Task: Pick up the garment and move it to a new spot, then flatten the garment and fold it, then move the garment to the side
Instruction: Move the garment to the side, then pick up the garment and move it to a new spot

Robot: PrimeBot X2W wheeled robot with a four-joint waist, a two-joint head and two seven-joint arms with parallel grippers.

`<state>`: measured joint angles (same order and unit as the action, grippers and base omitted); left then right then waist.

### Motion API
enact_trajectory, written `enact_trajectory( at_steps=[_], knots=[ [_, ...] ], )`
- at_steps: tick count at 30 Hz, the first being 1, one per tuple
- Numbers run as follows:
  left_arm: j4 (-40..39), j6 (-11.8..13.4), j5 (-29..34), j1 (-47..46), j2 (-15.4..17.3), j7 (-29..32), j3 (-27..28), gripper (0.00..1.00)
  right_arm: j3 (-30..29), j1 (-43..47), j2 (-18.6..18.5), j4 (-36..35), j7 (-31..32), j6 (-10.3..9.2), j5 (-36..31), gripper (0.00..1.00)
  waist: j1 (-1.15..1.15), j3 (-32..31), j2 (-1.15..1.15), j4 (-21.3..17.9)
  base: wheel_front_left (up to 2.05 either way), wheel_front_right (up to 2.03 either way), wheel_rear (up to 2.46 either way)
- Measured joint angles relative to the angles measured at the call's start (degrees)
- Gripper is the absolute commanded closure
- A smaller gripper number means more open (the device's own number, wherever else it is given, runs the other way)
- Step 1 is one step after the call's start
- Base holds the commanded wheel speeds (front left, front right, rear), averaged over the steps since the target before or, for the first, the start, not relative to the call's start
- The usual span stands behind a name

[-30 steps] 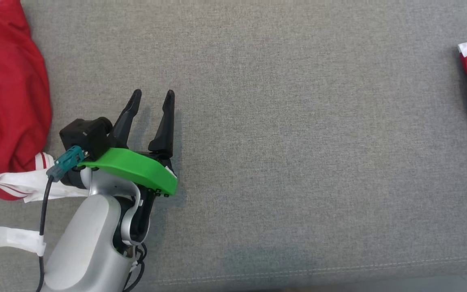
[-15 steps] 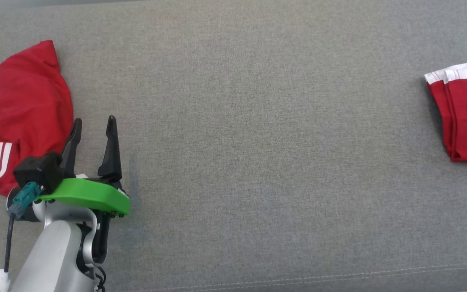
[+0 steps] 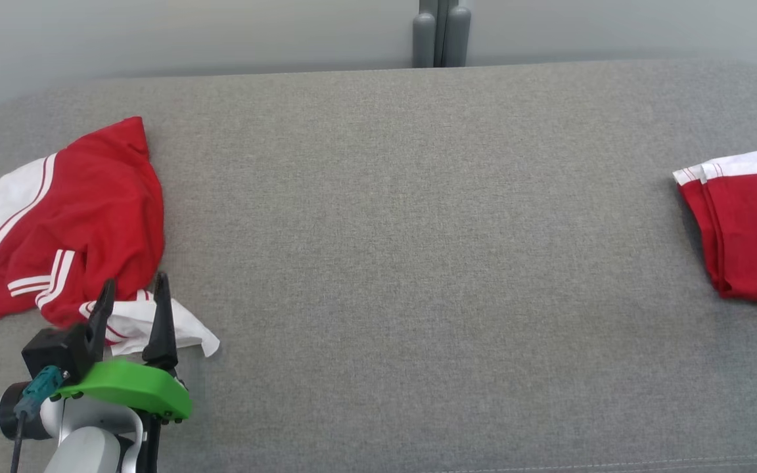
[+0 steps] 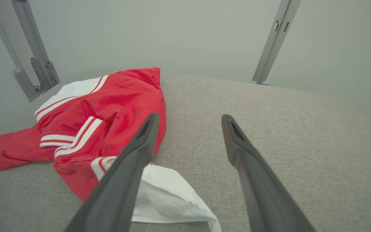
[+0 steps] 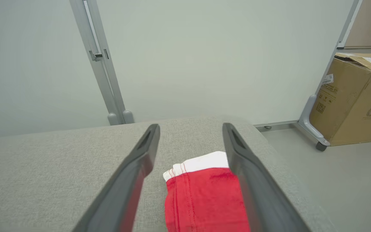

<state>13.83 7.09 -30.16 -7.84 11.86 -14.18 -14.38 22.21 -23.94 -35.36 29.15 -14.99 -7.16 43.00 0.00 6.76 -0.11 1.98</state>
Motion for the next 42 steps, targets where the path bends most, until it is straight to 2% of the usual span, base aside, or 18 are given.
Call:
enact_trajectory(
  at_steps=[7,16,23,29,32,37,42],
  knots=[
    [0.94,0.0,0.7,1.06,-0.1,-0.07,1.14,0.0,-4.38,10.18,6.24,-0.69,0.01,-0.01,-6.56,0.0,0.0,-2.44,0.0,1.93,0.0,0.0,0.0],
    [1.1,-0.57,1.08,2.6,-0.27,-0.08,1.53,0.0,-6.04,14.47,11.69,-5.57,0.01,-0.01,-13.94,0.0,0.0,-4.41,0.0,3.17,0.0,0.0,0.0],
    [0.36,-1.53,2.74,2.58,-1.12,-0.08,1.52,0.0,-8.47,19.02,14.36,-8.28,0.01,-0.01,-18.37,0.0,0.0,-5.14,0.0,4.27,0.0,0.0,0.0],
    [-0.19,-1.62,3.41,2.57,-1.92,-0.08,2.56,0.0,-10.01,21.17,15.99,-11.54,0.01,-0.01,-21.83,0.0,0.0,-5.44,0.0,6.87,0.0,0.0,0.0],
    [-0.73,-1.62,3.75,2.57,-2.16,-0.08,3.2,0.0,-9.15,21.19,16.42,-13.4,0.01,-0.01,-22.69,0.0,0.0,-5.46,0.0,8.51,0.0,0.0,0.0],
    [-1.89,-1.59,3.75,2.77,-2.65,-0.09,6.89,0.0,-4.49,21.12,17.59,-15.24,0.01,0.22,-25.27,0.0,0.0,-5.5,0.0,11.78,0.0,0.0,0.0],
    [-2.99,-1.54,3.76,5.82,-3.46,-0.19,10.59,0.0,-0.65,20.71,18.62,-15.26,0.01,2.14,-26.95,0.0,0.0,-5.72,0.0,15.37,0.0,0.0,0.0]
  ],
)
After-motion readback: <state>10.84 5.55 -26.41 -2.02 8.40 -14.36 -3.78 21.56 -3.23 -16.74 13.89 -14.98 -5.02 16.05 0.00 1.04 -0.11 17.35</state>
